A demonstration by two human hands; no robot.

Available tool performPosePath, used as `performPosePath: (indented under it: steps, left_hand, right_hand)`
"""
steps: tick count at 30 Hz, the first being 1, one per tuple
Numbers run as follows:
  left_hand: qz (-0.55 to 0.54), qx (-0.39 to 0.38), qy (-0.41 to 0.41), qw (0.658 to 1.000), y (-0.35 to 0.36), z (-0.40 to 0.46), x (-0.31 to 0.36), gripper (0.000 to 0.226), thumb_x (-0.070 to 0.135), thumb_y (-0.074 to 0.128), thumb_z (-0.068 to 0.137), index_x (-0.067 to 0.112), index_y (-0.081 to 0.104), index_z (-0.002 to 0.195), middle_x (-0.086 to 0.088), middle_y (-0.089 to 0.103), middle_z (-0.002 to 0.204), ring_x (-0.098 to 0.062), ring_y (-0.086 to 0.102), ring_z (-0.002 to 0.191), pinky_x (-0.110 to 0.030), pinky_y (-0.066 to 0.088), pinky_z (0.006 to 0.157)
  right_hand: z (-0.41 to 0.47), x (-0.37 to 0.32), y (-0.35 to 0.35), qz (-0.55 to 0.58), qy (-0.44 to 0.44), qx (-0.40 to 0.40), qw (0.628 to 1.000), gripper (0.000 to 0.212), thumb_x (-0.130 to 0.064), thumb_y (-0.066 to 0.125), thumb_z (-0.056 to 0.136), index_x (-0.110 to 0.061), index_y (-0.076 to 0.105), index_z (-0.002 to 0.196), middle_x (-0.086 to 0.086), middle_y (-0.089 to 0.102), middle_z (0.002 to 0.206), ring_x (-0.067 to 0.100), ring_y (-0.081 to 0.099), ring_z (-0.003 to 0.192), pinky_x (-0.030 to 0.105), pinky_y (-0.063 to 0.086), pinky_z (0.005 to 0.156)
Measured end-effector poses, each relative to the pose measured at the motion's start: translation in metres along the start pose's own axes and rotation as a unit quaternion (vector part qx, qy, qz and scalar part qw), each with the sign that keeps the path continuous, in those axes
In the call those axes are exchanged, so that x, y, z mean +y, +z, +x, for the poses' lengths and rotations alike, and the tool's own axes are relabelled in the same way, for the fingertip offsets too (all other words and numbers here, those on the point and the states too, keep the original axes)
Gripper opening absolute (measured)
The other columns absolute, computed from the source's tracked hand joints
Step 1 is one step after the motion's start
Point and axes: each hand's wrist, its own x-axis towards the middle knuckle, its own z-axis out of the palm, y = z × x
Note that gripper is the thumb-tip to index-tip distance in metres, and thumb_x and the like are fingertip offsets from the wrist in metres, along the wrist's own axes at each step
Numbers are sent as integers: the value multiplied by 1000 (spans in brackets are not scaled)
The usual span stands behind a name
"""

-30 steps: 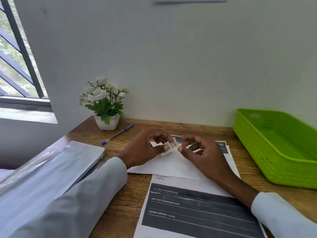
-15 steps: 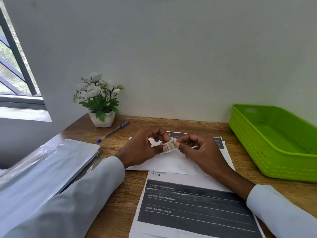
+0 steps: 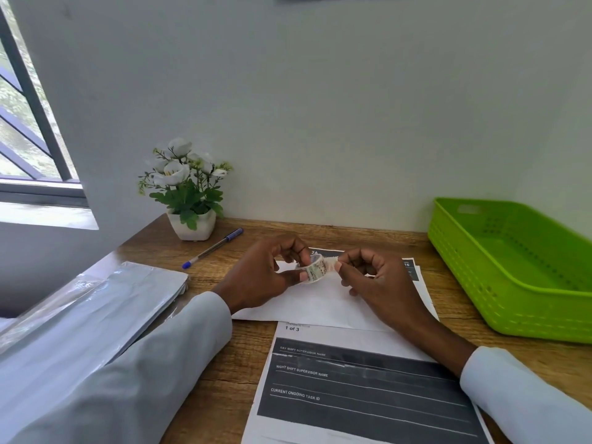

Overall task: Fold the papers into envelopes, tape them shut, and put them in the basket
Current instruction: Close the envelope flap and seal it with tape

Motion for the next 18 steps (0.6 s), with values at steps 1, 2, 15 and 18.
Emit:
performPosePath:
  steps: [1,2,15,18]
  left_hand:
    - [2,2,1,1000,-1,0,0,27,15,76,79,36,59,82,22,65,97,-2,57,90,-11,40,64]
    - [5,3,1,1000,-1,0,0,28,15,76,80,36,58,82,22,65,98,-2,57,91,-12,40,64]
    - [20,40,4,999,-13,3,-9,25,12,79,76,29,61,81,16,67,90,3,58,84,-13,43,65]
    - [29,65,-6,997,-28,7,-17,25,13,79,74,28,61,82,10,70,94,-9,65,95,-33,58,74]
  right_hand:
    - [0,0,0,3,2,3,1000,12,-14,70,88,-24,72,82,-3,72,74,9,65,64,27,57,57]
    - [0,0,0,5,4,7,1000,12,-14,69,88,-23,71,82,-4,72,73,8,65,64,26,57,56]
    - [-1,-2,-1,46,6,26,999,6,-15,70,89,-20,71,86,-2,72,69,9,67,60,20,55,54]
    - [-2,-3,-1,68,1,13,998,5,-14,70,88,-19,71,88,0,74,71,14,69,57,21,55,53]
